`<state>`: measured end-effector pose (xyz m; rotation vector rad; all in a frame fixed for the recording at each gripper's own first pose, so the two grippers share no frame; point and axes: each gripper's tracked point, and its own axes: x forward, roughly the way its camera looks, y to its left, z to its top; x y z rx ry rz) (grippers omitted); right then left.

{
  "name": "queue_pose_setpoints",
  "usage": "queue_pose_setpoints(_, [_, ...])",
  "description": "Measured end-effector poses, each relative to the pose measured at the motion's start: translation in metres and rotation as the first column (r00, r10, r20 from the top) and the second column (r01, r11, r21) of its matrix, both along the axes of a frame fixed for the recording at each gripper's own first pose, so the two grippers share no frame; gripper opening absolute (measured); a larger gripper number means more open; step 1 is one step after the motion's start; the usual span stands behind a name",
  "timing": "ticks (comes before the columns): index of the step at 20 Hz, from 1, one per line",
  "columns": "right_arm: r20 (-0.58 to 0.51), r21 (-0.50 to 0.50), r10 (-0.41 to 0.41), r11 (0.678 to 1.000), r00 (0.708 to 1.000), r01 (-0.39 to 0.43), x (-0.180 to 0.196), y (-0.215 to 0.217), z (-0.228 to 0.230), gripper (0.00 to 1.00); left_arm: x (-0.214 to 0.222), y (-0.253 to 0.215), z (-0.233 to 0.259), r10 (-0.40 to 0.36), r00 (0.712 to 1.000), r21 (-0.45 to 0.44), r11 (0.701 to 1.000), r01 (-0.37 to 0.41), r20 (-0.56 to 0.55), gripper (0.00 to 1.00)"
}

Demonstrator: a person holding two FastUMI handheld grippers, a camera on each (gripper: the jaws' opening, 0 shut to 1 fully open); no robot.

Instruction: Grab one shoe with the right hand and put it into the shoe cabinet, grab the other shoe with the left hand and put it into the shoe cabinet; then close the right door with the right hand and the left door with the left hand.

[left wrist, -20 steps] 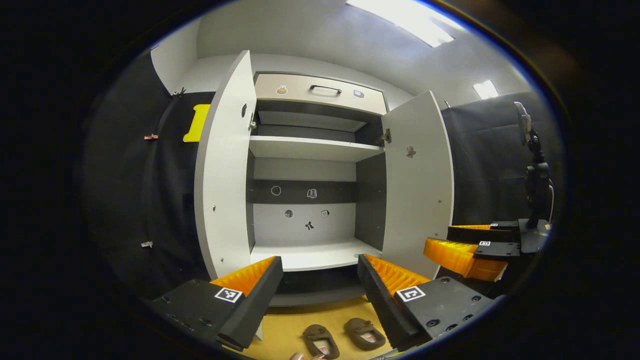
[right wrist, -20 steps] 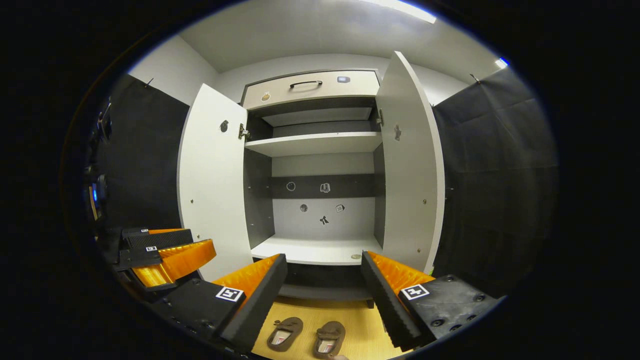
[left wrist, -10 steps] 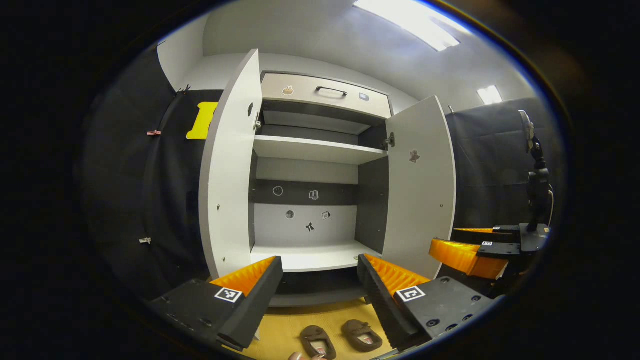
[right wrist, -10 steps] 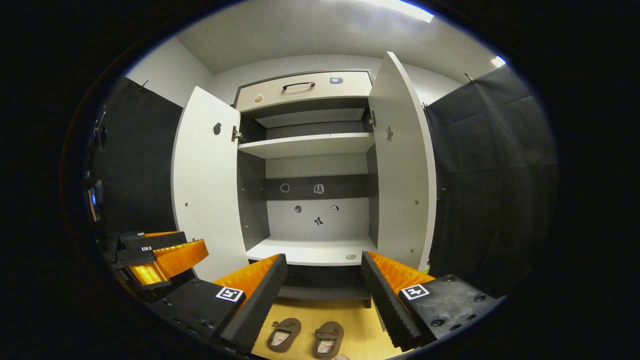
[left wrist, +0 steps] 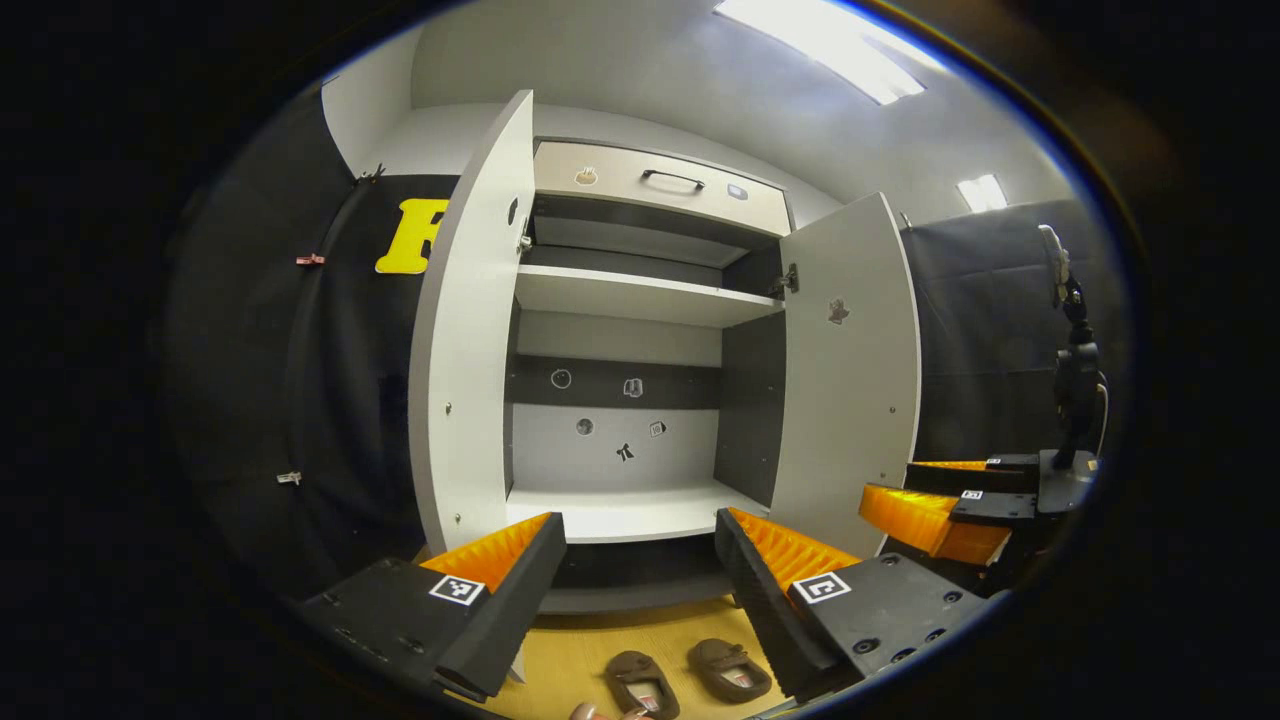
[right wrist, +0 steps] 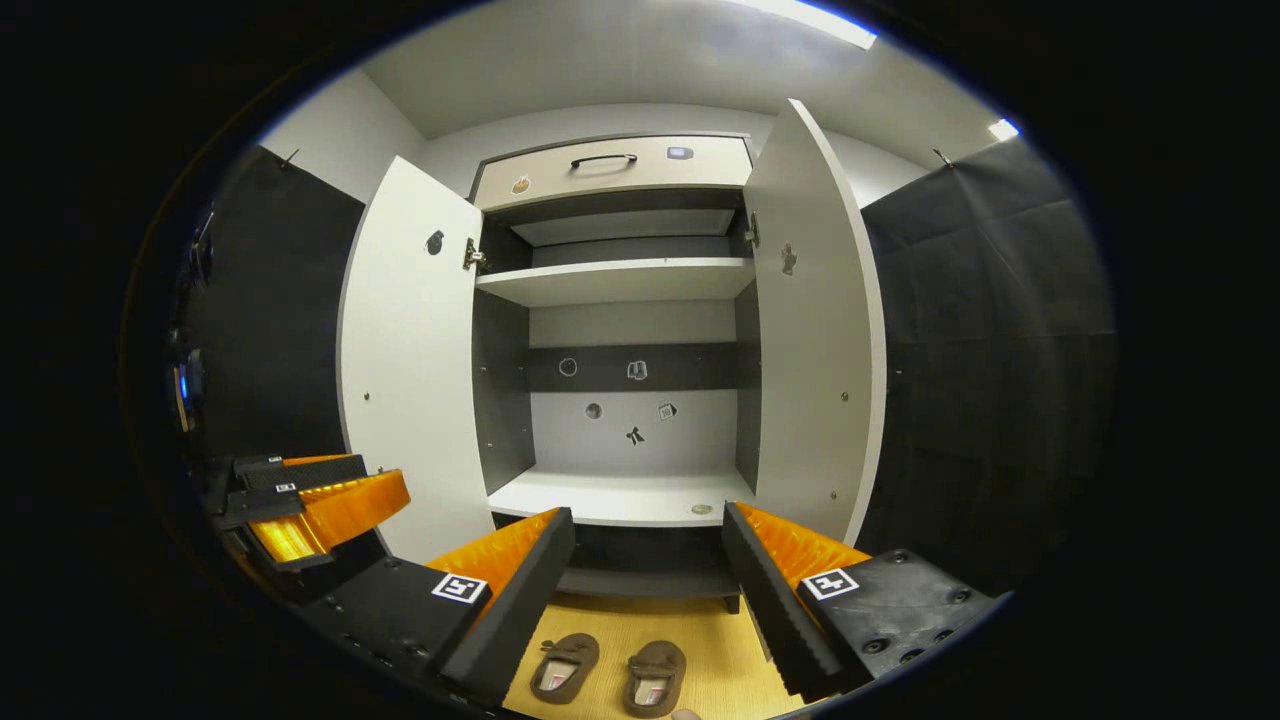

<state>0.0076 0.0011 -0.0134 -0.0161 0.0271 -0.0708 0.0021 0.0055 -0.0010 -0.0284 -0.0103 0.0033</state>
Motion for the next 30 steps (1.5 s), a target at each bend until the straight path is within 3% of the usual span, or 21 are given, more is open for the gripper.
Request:
queue_pose_setpoints(12, [-0.199,0.019,0.021,1.0,0.98,-0.018,0.014,0.021,-0.128,0.99,0.01,0.018,0.002,0.039,0.998,-0.027,0.999,-0.038,0.049,0.96])
queue_pose_setpoints(27, [-0.461,0.116,0.042,0.993,0.886,0.014,0.025,0.011,-0.341,1.0,0.009,0.018,-0.029,0.067,0.997,0.023,0.998,-0.066,-0.041,0.96])
queue_pose_setpoints(30, [-0.498,0.13,0.044,0.991,0.866,0.025,0.022,0.008,-0.372,0.93,0.009,0.018,-0.032,0.079,0.996,0.014,0.997,-0.079,-0.04,0.96])
